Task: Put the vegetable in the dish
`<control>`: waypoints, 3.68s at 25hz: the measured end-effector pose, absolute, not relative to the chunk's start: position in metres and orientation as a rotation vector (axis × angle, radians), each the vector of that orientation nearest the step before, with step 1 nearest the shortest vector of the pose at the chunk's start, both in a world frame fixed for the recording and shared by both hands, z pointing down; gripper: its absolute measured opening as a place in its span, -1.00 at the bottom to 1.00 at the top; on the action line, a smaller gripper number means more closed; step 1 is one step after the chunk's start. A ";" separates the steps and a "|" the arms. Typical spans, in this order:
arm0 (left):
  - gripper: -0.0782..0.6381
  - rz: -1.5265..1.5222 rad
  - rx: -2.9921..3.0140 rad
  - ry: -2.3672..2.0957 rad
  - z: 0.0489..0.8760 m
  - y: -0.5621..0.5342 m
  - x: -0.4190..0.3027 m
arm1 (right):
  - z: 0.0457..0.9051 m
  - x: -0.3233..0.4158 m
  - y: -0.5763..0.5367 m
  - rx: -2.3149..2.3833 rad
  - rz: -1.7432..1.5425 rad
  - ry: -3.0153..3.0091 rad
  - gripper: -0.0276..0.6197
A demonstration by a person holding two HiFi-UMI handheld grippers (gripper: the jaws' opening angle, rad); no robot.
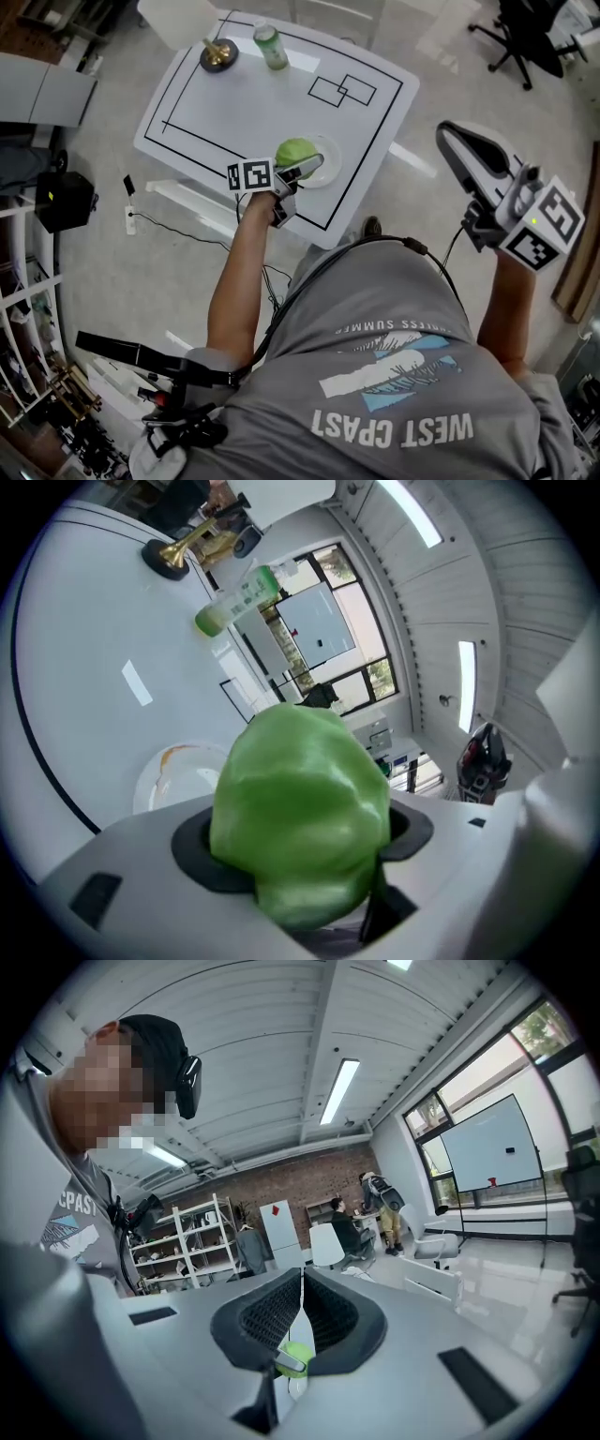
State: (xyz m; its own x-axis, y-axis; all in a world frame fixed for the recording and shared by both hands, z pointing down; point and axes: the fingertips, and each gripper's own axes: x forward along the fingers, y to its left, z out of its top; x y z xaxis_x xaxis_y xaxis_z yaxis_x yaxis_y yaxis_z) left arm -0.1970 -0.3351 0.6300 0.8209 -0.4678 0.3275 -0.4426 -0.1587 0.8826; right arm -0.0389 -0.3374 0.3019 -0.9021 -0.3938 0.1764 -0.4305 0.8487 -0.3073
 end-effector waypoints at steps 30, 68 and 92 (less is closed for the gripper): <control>0.15 0.743 1.723 -0.225 0.718 -0.295 -0.164 | 0.327 -0.038 -0.320 0.685 0.581 -2.865 -0.89; 0.67 0.713 2.091 -1.210 0.707 -0.361 -0.214 | 0.333 -0.056 -0.320 0.529 0.602 -2.865 -0.89; 0.42 0.198 2.331 -1.758 0.441 -0.336 -0.223 | 0.313 -0.004 -0.283 0.363 0.481 -2.993 -0.89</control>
